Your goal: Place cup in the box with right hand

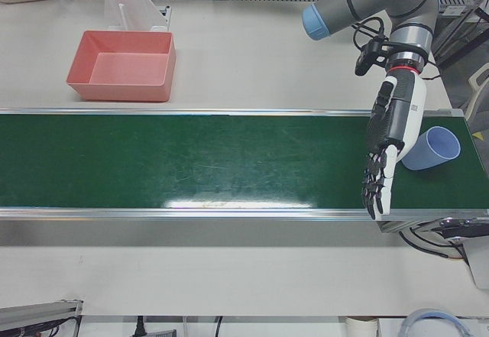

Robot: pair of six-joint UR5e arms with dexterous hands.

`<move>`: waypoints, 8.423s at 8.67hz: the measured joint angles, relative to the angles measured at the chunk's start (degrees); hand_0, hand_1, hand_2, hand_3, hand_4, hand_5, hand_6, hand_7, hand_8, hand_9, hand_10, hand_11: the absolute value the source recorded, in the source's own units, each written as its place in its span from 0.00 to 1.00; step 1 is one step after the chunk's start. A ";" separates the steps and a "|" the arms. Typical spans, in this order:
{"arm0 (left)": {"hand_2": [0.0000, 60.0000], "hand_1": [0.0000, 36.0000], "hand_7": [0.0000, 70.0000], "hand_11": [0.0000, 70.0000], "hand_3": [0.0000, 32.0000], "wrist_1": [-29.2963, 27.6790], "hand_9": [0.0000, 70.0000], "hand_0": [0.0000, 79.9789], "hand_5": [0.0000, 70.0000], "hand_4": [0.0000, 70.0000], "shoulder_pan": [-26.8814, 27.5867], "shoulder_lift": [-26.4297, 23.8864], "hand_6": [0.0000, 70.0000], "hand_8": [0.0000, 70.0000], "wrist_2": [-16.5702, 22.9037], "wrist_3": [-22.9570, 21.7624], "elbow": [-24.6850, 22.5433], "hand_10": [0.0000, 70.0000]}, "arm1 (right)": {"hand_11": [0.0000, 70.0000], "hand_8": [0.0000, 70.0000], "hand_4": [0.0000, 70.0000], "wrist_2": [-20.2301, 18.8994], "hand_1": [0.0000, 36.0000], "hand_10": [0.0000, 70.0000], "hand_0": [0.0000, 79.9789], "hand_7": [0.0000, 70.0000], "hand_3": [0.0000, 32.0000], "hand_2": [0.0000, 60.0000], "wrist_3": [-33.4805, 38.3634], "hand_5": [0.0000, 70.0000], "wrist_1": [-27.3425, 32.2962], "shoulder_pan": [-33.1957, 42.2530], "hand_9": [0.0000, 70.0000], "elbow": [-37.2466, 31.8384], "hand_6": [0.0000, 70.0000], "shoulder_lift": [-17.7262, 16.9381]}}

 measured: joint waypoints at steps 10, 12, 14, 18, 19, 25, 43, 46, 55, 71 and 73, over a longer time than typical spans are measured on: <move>0.00 0.00 0.00 0.00 0.00 0.27 0.00 0.00 0.00 0.00 0.00 -0.22 0.00 0.00 0.02 0.00 -0.30 0.00 | 0.06 0.01 0.12 0.26 0.25 0.03 0.56 0.16 0.00 0.12 -2.99 0.05 5.38 -3.86 0.07 -10.62 0.05 3.93; 0.00 0.00 0.00 0.00 0.00 0.25 0.00 0.00 0.00 0.00 0.00 -0.22 0.00 0.00 0.03 0.00 -0.25 0.00 | 0.06 0.02 0.12 0.34 0.22 0.03 0.57 0.16 0.00 0.06 -3.06 0.05 5.64 -4.40 0.07 -10.89 0.04 4.16; 0.00 0.00 0.00 0.00 0.00 0.24 0.00 0.00 0.00 0.00 0.00 -0.21 0.00 0.00 0.01 0.00 -0.27 0.00 | 0.06 0.02 0.14 0.47 0.20 0.03 0.58 0.17 0.01 0.00 -2.96 0.05 5.70 -4.68 0.07 -10.90 0.04 4.19; 0.00 0.00 0.00 0.00 0.00 0.24 0.00 0.00 0.00 0.00 0.00 -0.22 0.00 0.00 0.07 0.00 -0.28 0.00 | 0.06 0.02 0.12 0.36 0.25 0.03 0.56 0.17 0.02 0.13 -3.05 0.05 5.71 -6.03 0.07 -10.96 0.04 4.67; 0.00 0.00 0.00 0.00 0.00 0.24 0.00 0.00 0.00 0.00 0.00 -0.20 0.00 0.00 0.05 0.00 -0.28 0.00 | 0.06 0.02 0.15 0.35 0.20 0.03 0.58 0.17 0.03 0.02 -3.09 0.05 5.79 -6.48 0.07 -10.95 0.04 4.72; 0.00 0.00 0.00 0.00 0.00 0.25 0.00 0.00 0.00 0.00 -0.01 -0.19 0.00 0.00 0.07 0.00 -0.28 0.00 | 0.05 0.02 0.15 0.34 0.21 0.02 0.58 0.17 0.05 0.02 -3.27 0.05 6.15 -7.31 0.07 -10.72 0.04 5.15; 0.00 0.00 0.00 0.00 0.00 0.24 0.00 0.00 0.00 0.00 0.00 -0.19 0.00 0.00 0.02 0.00 -0.28 0.00 | 0.06 0.02 0.10 0.48 0.25 0.03 0.56 0.15 0.11 0.16 -4.76 0.05 6.06 -10.52 0.08 -9.26 0.04 3.44; 0.00 0.00 0.00 0.00 0.00 0.24 0.00 0.00 0.00 0.00 0.00 -0.17 0.00 0.00 0.02 0.00 -0.26 0.00 | 0.06 0.02 0.08 0.52 0.31 0.03 0.53 0.16 0.10 0.30 -4.82 0.05 6.06 -10.63 0.08 -9.32 0.04 3.41; 0.00 0.00 0.00 0.00 0.00 0.24 0.00 0.00 0.00 0.00 0.00 -0.18 0.00 0.00 0.06 0.00 -0.20 0.00 | 0.70 0.60 0.30 0.95 1.00 0.46 0.72 1.00 0.00 1.00 -4.25 0.26 6.20 -10.04 0.96 -9.24 0.43 3.20; 0.00 0.00 0.00 0.00 0.00 0.24 0.00 0.00 0.00 0.00 -0.02 -0.16 0.00 0.00 0.04 0.00 -0.28 0.00 | 0.13 0.06 0.26 14.57 0.23 0.08 0.60 0.47 0.00 0.08 -31.54 0.06 -4.04 -59.68 0.14 28.61 0.12 8.07; 0.00 0.00 0.00 0.00 0.00 0.24 0.00 0.00 0.00 0.00 -0.01 -0.18 0.00 0.00 0.01 0.00 -0.23 0.00 | 0.04 0.00 0.21 15.86 0.09 0.02 0.50 0.15 0.00 0.11 -34.09 0.02 -4.03 -62.71 0.01 28.76 0.04 7.93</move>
